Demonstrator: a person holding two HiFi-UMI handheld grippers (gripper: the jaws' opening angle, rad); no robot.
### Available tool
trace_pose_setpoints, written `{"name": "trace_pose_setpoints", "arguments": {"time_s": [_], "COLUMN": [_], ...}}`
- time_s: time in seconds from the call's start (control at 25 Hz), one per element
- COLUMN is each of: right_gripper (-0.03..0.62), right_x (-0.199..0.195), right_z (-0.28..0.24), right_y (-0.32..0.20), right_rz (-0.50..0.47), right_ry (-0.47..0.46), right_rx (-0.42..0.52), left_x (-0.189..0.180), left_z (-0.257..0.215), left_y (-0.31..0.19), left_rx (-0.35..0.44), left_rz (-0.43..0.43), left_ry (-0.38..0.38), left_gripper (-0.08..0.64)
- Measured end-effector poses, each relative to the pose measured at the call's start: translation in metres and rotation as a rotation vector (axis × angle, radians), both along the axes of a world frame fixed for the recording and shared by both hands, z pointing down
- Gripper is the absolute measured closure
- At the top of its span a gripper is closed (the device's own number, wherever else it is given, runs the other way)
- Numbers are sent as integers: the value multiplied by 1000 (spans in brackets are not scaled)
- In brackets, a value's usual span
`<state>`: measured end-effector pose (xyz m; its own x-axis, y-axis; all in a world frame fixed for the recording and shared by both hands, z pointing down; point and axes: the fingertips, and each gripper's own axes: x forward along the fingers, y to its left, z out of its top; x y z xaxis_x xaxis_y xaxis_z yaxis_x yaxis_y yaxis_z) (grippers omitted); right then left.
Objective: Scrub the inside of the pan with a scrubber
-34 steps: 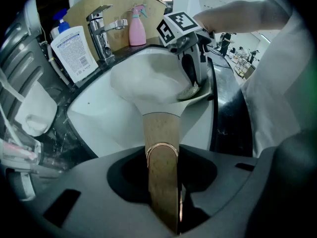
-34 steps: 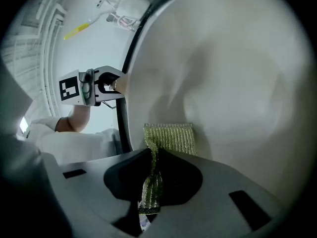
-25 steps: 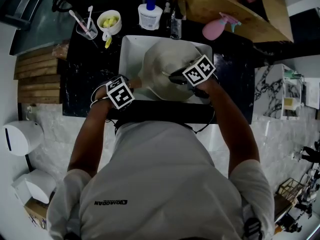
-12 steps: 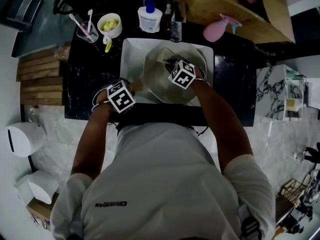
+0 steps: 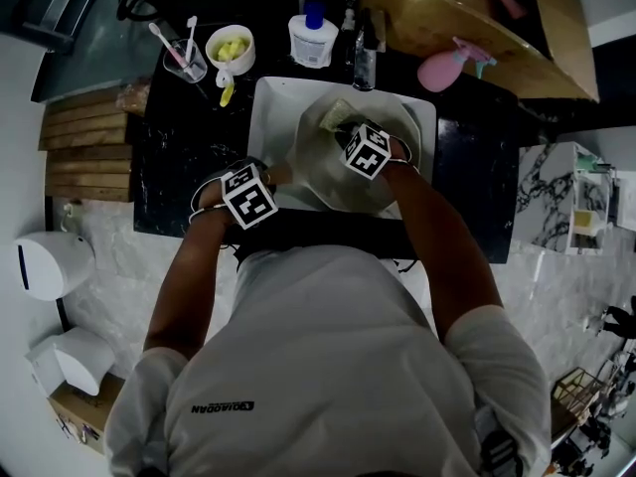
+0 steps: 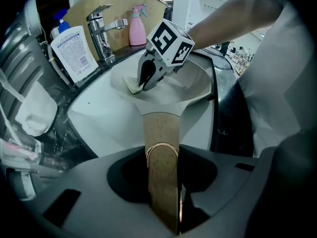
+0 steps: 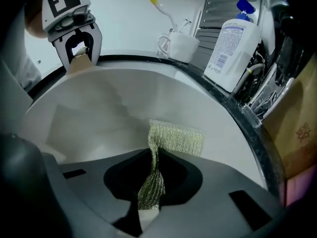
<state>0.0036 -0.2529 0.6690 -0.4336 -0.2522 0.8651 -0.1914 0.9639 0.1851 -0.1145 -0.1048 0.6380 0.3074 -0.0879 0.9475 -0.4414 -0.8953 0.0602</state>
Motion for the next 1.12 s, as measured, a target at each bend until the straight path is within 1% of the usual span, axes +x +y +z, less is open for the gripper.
{"name": "trace_pose_setpoints", "arguments": {"time_s": [0.32, 0.72, 1.12], "right_gripper": [522, 522, 521], "right_x": [-5, -15, -20], "right_z": [3, 2, 0], "right_y": [6, 35, 72], "right_rz": [-44, -124, -172], "right_ry": [7, -18, -56], "right_rx": [-15, -62, -152], "left_x": [-1, -1, -2], "left_z": [1, 0, 1], "left_y": [0, 0, 1], "left_rx": [5, -1, 2], "left_rz": [1, 1, 2], "left_ry": [-2, -1, -3], "left_gripper": [417, 417, 417]}}
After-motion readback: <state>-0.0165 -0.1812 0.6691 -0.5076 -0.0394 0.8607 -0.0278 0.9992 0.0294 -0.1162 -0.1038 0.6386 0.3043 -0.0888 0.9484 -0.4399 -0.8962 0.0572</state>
